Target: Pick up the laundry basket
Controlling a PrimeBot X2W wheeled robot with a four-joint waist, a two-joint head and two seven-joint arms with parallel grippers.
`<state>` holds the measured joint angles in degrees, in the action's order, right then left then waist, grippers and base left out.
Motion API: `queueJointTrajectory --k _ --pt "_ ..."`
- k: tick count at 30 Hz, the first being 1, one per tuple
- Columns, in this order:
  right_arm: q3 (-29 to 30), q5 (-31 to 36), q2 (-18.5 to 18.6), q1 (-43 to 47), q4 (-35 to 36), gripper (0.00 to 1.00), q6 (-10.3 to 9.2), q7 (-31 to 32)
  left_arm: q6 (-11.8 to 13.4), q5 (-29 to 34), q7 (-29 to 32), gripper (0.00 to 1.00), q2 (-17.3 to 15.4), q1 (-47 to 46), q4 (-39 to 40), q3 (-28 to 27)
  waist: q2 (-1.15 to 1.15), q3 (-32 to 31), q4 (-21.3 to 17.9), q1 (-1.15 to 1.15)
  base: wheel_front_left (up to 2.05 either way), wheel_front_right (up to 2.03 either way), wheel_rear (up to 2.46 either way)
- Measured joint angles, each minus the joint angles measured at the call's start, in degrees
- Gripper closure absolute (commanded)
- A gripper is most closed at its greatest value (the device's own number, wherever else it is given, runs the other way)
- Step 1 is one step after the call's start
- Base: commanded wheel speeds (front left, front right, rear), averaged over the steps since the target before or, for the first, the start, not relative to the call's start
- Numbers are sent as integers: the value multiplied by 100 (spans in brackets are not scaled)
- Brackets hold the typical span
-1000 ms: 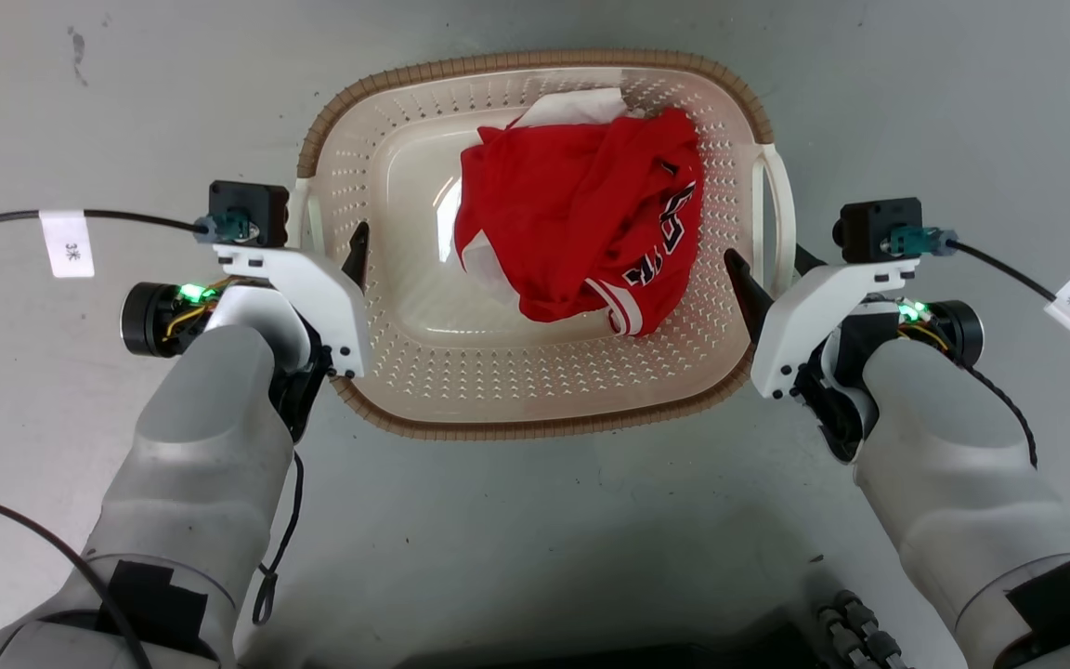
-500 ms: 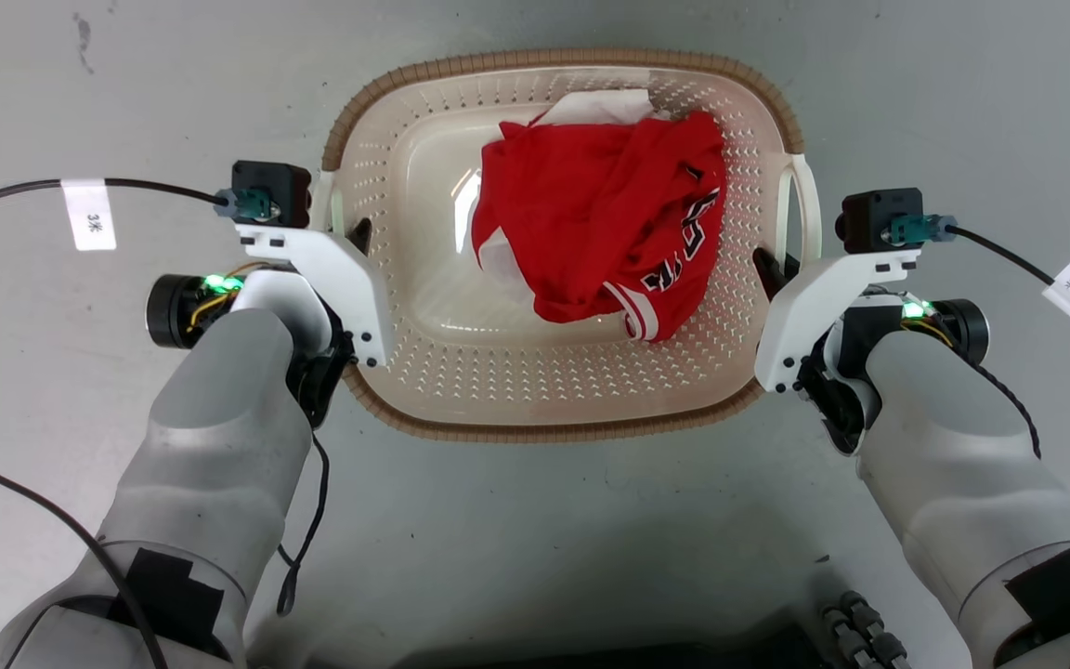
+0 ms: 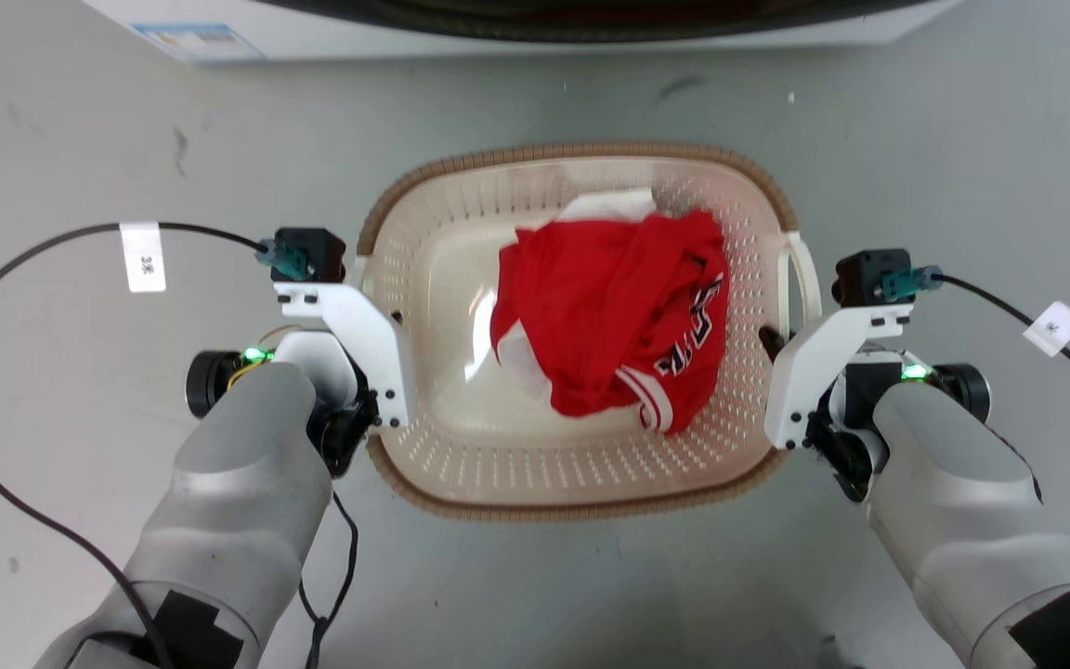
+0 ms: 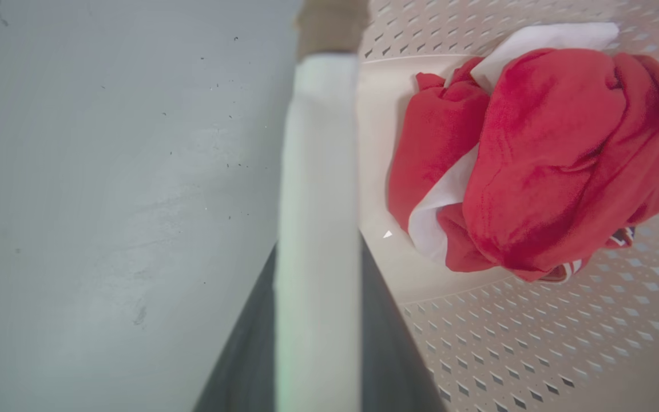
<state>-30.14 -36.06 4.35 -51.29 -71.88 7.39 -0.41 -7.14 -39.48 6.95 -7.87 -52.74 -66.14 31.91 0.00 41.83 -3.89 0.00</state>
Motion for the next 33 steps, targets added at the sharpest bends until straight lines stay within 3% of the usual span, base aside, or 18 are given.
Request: queueJointTrajectory --k 15,23,33 --pt "-627 -1002 297 375 492 100 -26 1809 8 -1060 1270 100 -109 428 20 442 0 -1801 152 0 0 0 0" --pt "-730 -1474 312 403 342 100 -24 2814 7 -1541 1990 100 -264 571 55 625 0 -2883 205 -1 0 0 0" --pt "-748 -1671 194 383 66 100 -23 3467 7 -1842 2426 100 -297 693 -71 716 0 -3609 144 -1 0 0 0"
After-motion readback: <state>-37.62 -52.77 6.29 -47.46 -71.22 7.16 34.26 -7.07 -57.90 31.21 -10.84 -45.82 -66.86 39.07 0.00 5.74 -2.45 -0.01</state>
